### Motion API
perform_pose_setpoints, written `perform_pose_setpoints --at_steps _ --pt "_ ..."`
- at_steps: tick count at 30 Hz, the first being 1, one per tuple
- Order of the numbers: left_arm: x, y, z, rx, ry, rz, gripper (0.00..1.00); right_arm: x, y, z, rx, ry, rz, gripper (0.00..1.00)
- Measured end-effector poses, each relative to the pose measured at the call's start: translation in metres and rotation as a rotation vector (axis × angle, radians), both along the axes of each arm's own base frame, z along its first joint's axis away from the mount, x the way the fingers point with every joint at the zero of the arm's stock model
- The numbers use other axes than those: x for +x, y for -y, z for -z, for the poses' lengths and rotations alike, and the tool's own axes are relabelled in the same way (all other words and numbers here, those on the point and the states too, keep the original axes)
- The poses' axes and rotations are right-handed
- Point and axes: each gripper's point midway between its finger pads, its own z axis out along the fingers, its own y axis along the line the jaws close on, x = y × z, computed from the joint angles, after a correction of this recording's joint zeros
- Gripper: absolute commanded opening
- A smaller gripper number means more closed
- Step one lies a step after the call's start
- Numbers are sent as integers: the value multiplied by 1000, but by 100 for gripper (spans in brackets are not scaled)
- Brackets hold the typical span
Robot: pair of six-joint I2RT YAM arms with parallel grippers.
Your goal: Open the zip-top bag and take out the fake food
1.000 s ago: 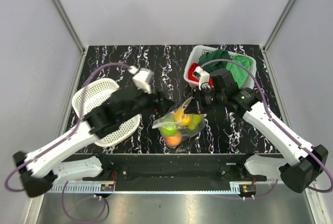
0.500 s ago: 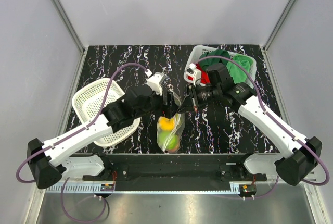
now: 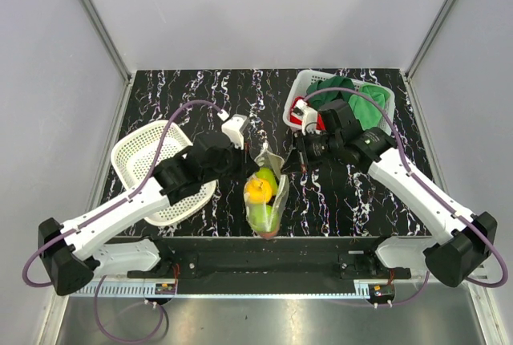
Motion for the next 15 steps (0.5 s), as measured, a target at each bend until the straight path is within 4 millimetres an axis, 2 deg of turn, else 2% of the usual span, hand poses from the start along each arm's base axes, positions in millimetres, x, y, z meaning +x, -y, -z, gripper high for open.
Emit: perform_pose_setpoints --at_steps 1,2,4,5,6,11,15 --pt "-1 -1 -3 -9 0 -3 0 2 3 3 -18 2 24 21" --pt "-2 -1 -5 -19 -2 -5 0 3 7 6 -36 -6 48 30" --pt "-4 -1 -9 -42 -10 -13 0 4 13 12 -65 -22 94 38" --pt "-4 -1 -11 -53 -15 -18 0 4 15 15 -75 -34 113 47" --pt "-5 -1 -12 -66 -21 -25 0 4 17 18 -84 -44 129 51" --pt "-9 2 -16 -133 -52 -46 0 -4 22 34 -97 -126 189 64" --pt "-8 7 -22 -173 -61 -50 0 -10 25 42 -103 -167 215 64"
